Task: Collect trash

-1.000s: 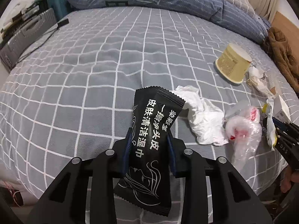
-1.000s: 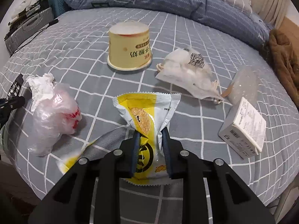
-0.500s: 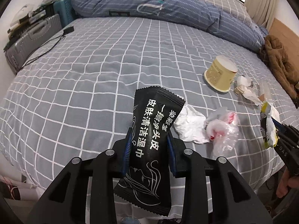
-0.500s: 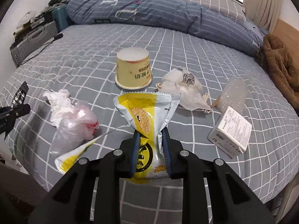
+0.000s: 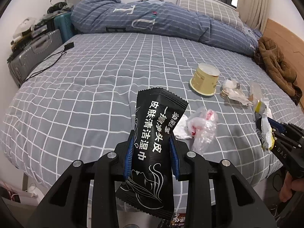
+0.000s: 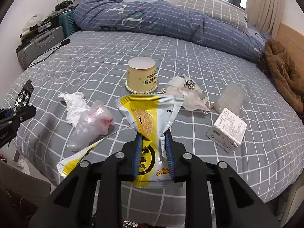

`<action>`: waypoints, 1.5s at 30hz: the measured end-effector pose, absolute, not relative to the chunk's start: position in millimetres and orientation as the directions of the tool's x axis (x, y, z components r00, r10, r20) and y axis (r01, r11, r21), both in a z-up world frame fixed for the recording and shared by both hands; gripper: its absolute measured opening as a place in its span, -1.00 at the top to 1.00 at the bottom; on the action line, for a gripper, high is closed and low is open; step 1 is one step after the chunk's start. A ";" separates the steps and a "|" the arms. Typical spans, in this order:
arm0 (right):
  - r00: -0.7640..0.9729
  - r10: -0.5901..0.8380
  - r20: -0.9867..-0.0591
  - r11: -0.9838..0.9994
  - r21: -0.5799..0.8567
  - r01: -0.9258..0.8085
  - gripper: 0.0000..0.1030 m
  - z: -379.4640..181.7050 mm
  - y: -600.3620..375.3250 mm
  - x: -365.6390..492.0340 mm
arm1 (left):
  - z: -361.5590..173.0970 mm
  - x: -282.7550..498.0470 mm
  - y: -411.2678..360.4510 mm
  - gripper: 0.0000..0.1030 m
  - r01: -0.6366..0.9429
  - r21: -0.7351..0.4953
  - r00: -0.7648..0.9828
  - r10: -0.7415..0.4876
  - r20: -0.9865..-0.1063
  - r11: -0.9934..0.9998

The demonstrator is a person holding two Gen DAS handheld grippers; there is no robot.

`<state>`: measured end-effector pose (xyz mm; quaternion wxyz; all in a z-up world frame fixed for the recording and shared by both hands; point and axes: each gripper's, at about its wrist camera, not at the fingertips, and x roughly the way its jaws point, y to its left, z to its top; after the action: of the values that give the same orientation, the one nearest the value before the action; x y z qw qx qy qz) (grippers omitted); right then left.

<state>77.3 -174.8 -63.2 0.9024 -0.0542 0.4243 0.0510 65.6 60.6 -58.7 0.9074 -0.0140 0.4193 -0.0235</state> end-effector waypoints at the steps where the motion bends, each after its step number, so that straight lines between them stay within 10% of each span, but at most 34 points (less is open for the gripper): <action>1: 0.636 0.046 -0.771 0.989 -0.056 -0.140 0.56 -62.2 -175.0 75.2 | -58.6 63.5 59.8 0.38 0.030 -0.045 0.648 -0.054 -0.760 0.999; 45: 0.523 0.134 -0.842 0.984 0.050 -0.171 0.56 -87.0 -163.8 -92.8 | -119.9 -83.8 34.0 0.38 0.029 -0.091 0.513 -0.092 -0.854 0.995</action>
<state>-92.8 -163.8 -87.0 0.8725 -0.0192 0.4803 0.0871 -83.8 34.0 -119.9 0.8691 -0.0324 0.4923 -0.0348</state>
